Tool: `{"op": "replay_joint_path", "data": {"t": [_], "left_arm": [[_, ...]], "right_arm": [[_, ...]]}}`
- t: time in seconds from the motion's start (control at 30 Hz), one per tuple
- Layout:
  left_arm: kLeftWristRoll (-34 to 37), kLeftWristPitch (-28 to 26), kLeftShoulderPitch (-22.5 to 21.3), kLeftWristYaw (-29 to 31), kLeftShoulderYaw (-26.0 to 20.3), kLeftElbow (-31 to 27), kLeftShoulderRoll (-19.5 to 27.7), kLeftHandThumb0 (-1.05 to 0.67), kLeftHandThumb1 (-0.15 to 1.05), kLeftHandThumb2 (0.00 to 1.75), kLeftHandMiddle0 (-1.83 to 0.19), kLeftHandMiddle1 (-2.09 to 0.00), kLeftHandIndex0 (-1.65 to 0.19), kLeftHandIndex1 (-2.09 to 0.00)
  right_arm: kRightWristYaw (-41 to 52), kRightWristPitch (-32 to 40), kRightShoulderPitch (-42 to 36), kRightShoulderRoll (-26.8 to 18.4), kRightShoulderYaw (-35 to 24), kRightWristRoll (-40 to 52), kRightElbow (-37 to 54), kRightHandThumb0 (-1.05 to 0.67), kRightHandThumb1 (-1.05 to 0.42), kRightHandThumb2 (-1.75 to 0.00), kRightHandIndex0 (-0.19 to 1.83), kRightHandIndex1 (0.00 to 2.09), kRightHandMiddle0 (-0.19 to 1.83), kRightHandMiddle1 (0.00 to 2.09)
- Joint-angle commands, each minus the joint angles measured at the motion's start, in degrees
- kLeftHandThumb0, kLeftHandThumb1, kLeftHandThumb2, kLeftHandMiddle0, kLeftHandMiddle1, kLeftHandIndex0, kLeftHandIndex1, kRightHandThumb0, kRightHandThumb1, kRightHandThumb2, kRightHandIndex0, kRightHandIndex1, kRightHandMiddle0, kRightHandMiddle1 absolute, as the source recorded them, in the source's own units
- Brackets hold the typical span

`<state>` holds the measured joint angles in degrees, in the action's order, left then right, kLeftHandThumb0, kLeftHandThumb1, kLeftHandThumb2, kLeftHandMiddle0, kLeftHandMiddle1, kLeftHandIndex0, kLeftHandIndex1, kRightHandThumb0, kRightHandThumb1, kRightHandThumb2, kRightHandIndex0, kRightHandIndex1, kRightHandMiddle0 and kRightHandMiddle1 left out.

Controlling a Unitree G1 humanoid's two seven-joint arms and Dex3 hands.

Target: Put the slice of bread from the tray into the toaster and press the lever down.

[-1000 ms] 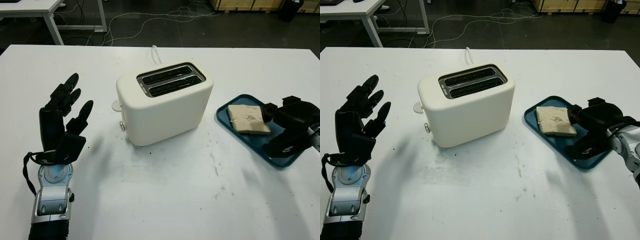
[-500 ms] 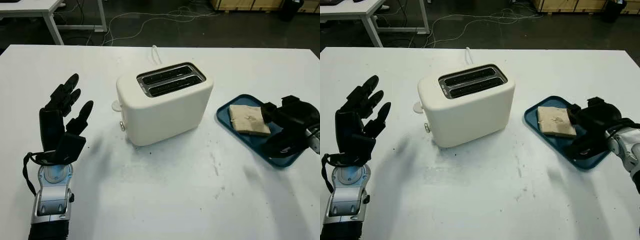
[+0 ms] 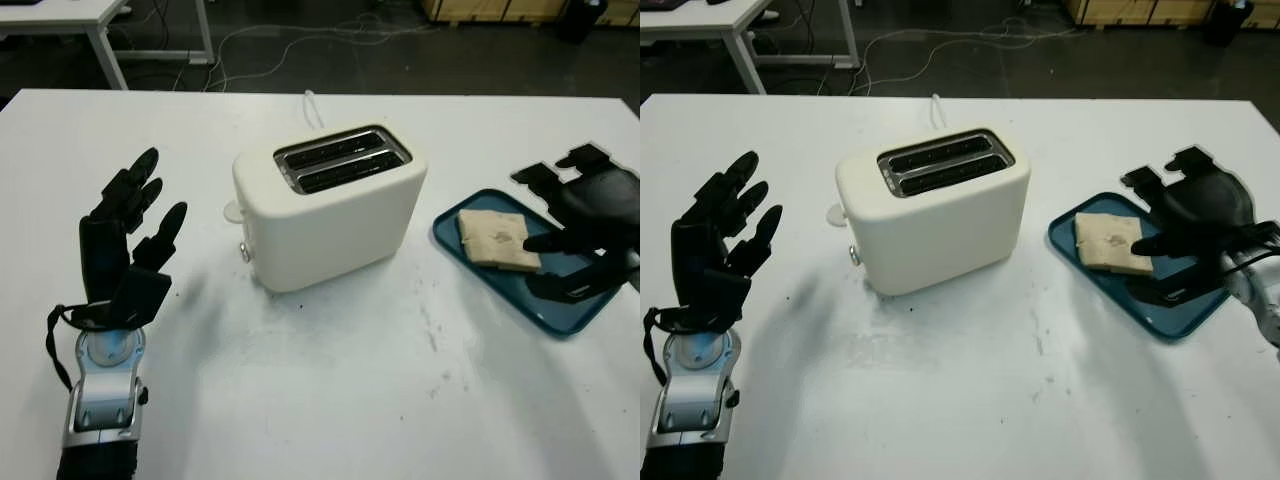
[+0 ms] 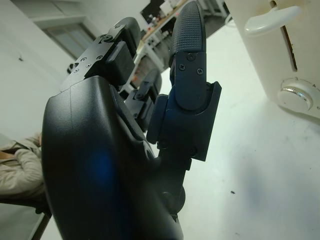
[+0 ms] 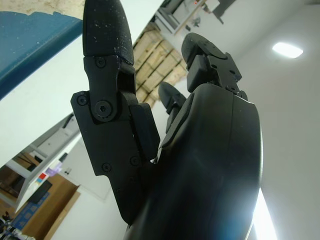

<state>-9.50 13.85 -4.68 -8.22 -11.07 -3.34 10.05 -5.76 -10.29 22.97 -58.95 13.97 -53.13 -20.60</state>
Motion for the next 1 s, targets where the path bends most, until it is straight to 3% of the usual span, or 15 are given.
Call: {"op": "replay_joint_path", "data": {"t": [0.0, 0.43, 0.53, 0.63, 0.73, 0.97], "left_arm": [[0.5, 0.3, 0.3, 0.0, -0.2, -0.2, 0.1, -0.68, 0.92, 0.26, -0.6, 0.0, -0.5, 0.0], [1.0, 0.1, 0.4, 0.1, -0.3, -0.6, 0.0, -0.68, 0.92, 0.27, -0.6, 0.0, -0.5, 0.0], [-0.3, 0.3, 0.4, -0.5, -0.2, -0.3, 0.3, -0.7, 0.92, 0.28, -0.6, -0.01, -0.5, 0.0], [0.5, 0.2, 0.3, -0.3, -0.2, -0.5, -0.2, -0.69, 0.92, 0.26, -0.61, -0.01, -0.5, -0.01], [-0.2, -0.2, 0.4, -0.3, -0.2, -0.7, 0.3, -0.69, 0.92, 0.27, -0.6, -0.01, -0.5, 0.0], [0.2, 0.0, 0.5, 0.0, -0.2, -0.5, 0.3, -0.7, 0.92, 0.28, -0.6, 0.0, -0.5, 0.0]], "right_arm": [[1.5, 0.0, -1.2, -0.3, -0.2, 0.6, 0.6, -0.97, -0.92, -0.41, 0.0, 0.79, 0.28, 0.08], [15.0, 3.9, 0.8, 2.8, 3.2, -0.8, -4.1, -1.05, -0.92, -0.32, 0.0, 0.5, 0.09, 0.0], [13.5, 3.7, 1.7, 3.6, 4.3, -1.5, -7.5, -1.05, -0.92, -0.32, 0.0, 0.48, 0.03, 0.02], [12.0, 3.1, 2.8, 4.5, 5.4, -1.5, -10.6, -1.05, -0.92, -0.32, 0.0, 0.22, 0.0, 0.01], [8.4, 2.5, 4.1, 5.6, 7.1, -2.4, -14.7, -1.05, -0.92, -0.33, 0.0, 0.09, 0.0, 0.0], [1.6, 2.3, 7.4, 8.6, 10.4, -2.9, -22.3, -0.99, -0.92, -0.56, 0.01, 0.01, 0.01, 0.01]]}}
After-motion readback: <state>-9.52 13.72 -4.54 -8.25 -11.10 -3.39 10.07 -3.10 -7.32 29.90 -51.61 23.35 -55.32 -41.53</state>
